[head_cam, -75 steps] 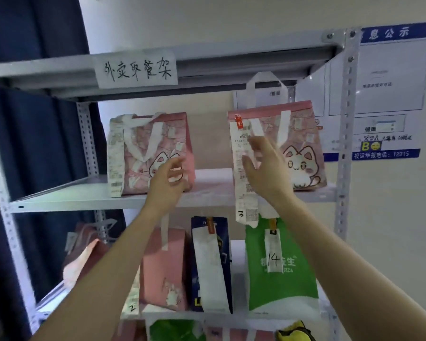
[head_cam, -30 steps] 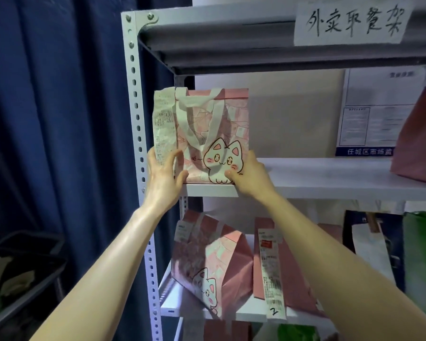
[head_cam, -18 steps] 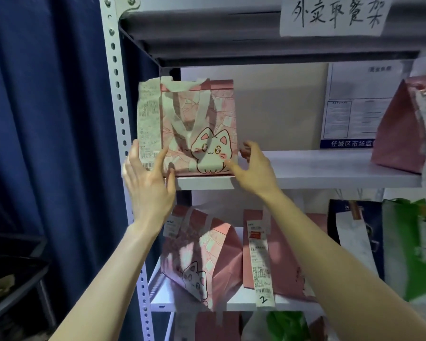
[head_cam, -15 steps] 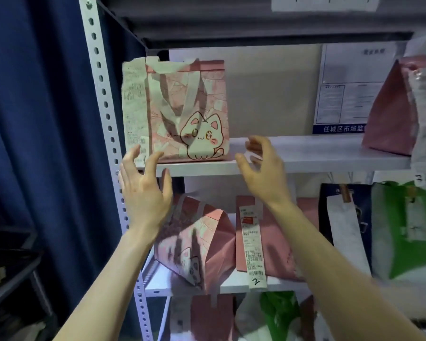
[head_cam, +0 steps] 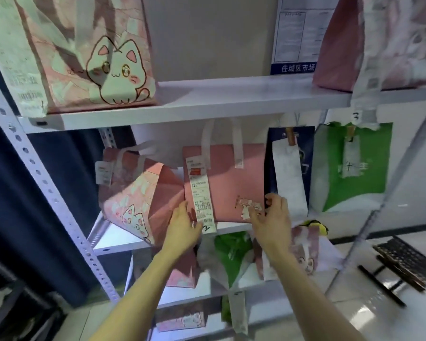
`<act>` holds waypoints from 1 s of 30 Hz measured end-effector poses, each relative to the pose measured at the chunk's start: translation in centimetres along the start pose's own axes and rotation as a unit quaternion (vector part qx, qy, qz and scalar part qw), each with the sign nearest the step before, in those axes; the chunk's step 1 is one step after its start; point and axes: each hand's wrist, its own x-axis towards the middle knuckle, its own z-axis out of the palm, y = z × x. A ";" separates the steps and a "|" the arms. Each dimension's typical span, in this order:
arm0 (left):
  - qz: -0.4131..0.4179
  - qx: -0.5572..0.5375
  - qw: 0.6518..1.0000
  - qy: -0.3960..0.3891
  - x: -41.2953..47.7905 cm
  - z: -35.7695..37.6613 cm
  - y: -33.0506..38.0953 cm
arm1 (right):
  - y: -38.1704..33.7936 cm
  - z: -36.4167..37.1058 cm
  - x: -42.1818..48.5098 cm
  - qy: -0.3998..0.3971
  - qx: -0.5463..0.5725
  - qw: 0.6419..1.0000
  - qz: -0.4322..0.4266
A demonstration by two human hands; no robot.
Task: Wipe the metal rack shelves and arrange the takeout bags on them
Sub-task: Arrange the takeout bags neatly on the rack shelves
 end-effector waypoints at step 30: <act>0.122 -0.086 0.950 0.276 -11.5 -1.5 7.2 | 1.3 -10.3 -2.6 -0.059 0.158 0.965 -0.203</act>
